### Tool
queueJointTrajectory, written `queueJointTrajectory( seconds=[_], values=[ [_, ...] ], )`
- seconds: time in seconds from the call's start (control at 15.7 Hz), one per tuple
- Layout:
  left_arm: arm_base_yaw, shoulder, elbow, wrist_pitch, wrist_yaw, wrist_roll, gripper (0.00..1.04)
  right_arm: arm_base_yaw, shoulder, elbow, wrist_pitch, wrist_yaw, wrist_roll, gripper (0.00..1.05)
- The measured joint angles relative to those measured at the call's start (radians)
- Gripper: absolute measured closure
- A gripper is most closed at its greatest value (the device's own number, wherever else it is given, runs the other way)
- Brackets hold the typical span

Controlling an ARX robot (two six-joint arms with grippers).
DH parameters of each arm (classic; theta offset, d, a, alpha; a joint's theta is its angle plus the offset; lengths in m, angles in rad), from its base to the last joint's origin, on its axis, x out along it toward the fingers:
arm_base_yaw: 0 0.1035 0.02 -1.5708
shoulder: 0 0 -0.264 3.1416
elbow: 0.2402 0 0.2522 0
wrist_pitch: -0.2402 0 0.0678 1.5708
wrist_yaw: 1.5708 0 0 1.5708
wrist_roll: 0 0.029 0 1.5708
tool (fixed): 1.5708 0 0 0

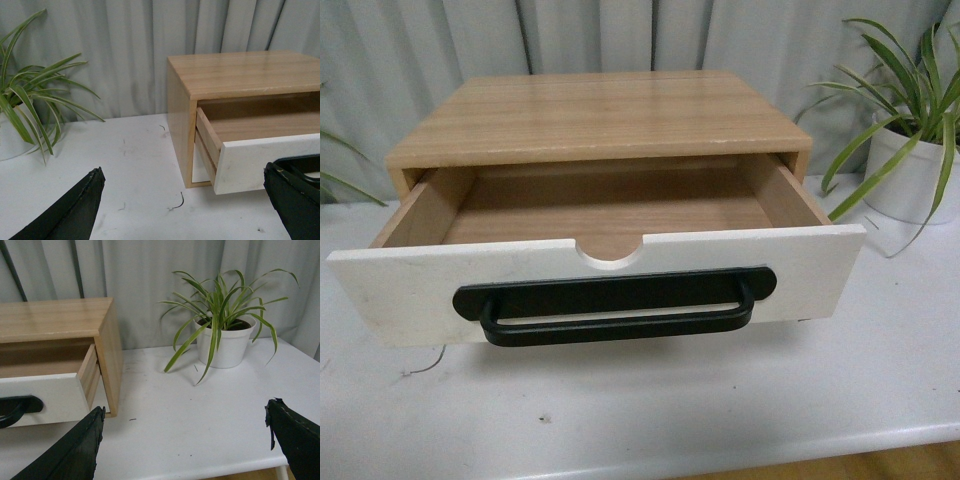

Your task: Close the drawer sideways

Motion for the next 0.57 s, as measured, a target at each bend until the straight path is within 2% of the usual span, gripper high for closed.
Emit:
queueJointTrajectory(
  seconds=[0.57],
  values=[
    [0.0, 0.0, 0.0, 0.0, 0.0, 0.0, 0.07, 0.0, 0.0, 0.0, 0.0, 0.0, 0.0, 0.06]
  ],
)
